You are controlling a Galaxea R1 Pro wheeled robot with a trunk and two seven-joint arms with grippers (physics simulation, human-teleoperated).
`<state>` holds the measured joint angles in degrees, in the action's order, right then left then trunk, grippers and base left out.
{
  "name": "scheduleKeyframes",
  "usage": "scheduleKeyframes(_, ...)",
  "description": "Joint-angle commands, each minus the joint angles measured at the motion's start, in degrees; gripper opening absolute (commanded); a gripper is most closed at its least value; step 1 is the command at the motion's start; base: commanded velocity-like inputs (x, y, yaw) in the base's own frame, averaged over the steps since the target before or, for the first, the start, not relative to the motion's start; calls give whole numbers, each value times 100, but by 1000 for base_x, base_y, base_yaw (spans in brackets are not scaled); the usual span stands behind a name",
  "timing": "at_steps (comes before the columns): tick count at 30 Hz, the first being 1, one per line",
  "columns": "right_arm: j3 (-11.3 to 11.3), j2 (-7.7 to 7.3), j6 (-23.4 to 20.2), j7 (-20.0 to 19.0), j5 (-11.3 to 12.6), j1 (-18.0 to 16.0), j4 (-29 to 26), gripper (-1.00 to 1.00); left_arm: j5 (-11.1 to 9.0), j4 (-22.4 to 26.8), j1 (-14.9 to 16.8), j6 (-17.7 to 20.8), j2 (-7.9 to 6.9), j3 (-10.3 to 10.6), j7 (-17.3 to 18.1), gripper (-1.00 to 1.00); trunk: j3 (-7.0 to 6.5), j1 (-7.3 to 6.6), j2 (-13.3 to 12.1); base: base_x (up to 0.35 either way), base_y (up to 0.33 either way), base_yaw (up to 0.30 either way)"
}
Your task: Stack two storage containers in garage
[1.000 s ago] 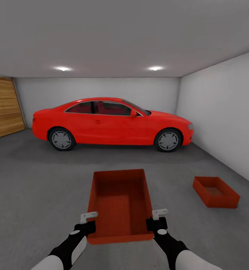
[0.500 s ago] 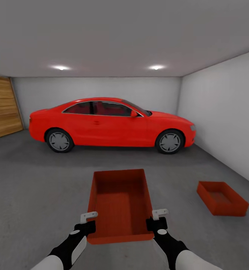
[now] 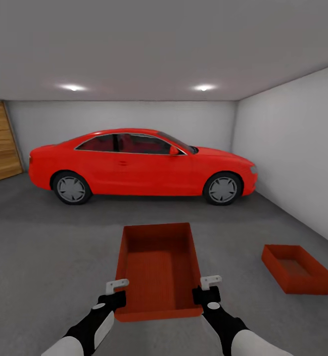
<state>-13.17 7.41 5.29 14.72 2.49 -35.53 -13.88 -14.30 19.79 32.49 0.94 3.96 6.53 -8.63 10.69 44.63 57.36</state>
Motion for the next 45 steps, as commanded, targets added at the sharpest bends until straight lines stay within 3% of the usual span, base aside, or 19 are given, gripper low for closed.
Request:
scheduleKeyframes(1, 79, -3, 32, 33, 85, -7, 26, -100, 41, 25, 3, -384, -255, -4, -325, -100, 8, 4, 5, 322, 0, -255)
scheduleKeyframes(45, 78, -3, 28, 31, 85, -7, 26, -100, 41, 16, 3, -384, -259, -11, -324, -100, 8, 4, 5, 322, 138, -284)
